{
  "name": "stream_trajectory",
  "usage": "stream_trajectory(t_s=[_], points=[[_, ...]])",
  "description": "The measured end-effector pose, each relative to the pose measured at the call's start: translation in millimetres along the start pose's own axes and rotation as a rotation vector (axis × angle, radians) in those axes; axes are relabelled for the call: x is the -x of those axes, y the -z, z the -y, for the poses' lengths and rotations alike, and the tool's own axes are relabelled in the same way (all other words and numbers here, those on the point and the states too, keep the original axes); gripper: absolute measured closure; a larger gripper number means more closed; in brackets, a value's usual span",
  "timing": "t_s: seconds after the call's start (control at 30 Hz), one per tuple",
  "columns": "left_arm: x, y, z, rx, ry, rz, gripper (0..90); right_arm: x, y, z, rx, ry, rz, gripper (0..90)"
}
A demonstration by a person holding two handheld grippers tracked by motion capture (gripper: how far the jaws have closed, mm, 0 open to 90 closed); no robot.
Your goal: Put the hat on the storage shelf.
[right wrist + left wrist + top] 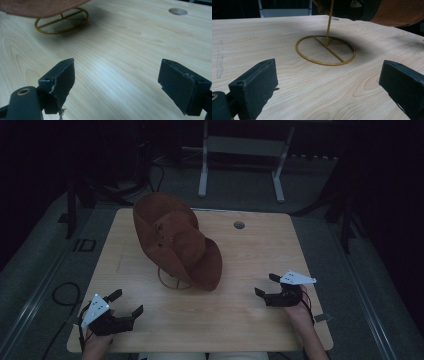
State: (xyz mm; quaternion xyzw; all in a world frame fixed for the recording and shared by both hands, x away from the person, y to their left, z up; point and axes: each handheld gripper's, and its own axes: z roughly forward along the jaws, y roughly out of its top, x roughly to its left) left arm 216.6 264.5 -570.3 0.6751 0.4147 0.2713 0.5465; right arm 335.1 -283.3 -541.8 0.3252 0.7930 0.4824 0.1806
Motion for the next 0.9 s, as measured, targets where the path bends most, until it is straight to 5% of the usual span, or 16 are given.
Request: stream_trajectory(t_s=[0.47,0.9], points=[[0.6,-0.6,0.2,-0.005,-0.006,0.006,2.5,1.9,25.9,29.6,0.006,-0.025,0.08,14.1],[0.1,-0.4,1.3,-0.009,-0.008,0.007,2.6,10.6,28.2,38.3,-0.006,-0.033,0.139,14.1]])
